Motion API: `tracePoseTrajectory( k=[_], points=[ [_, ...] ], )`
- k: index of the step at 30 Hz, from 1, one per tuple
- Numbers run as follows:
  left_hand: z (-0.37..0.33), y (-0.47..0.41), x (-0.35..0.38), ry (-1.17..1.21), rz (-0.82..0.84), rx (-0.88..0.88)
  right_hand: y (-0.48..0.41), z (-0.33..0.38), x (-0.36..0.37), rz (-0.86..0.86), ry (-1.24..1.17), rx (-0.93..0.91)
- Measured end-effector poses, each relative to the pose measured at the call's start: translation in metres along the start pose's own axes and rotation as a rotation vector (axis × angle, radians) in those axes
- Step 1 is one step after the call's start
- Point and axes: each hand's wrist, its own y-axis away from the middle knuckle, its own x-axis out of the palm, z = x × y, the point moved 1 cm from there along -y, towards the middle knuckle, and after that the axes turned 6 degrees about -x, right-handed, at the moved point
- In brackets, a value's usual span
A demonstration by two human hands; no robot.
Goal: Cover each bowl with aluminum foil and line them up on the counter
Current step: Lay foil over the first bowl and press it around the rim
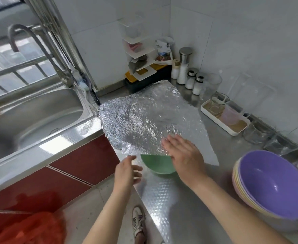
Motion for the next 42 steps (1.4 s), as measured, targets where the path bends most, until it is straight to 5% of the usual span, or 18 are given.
tracePoseTrajectory(
  k=[3, 6, 9, 25, 29, 33, 36, 42],
  points=[
    [-0.020, -0.001, -0.035, 0.382, 0.140, -0.075, 0.017, 0.004, 0.009, 0.031, 0.013, -0.031],
    [-0.033, 0.001, -0.045, 0.202, 0.250, -0.031, 0.026, 0.007, 0.013, 0.058, 0.030, -0.053],
    [-0.032, 0.007, -0.037, -0.032, 0.152, 0.094, 0.036, 0.004, 0.019, 0.087, 0.042, -0.071],
    [0.014, -0.005, -0.064, -0.352, -0.009, 0.253, 0.084, -0.031, 0.015, 0.107, 0.127, -0.191],
    [0.013, 0.005, -0.049, -0.853, -0.303, 0.655, 0.089, -0.028, 0.015, 0.154, 0.125, -0.177],
    [0.019, 0.015, 0.006, -1.128, -0.018, 1.068, 0.089, -0.023, 0.016, 0.169, 0.109, -0.195],
    [0.032, 0.005, 0.023, -1.207, 0.115, 1.072, 0.094, -0.023, 0.017, 0.187, 0.102, -0.194],
    [0.037, 0.005, 0.023, -1.231, 0.100, 1.215, 0.104, -0.025, 0.013, 0.277, 0.050, -0.170]
  ],
)
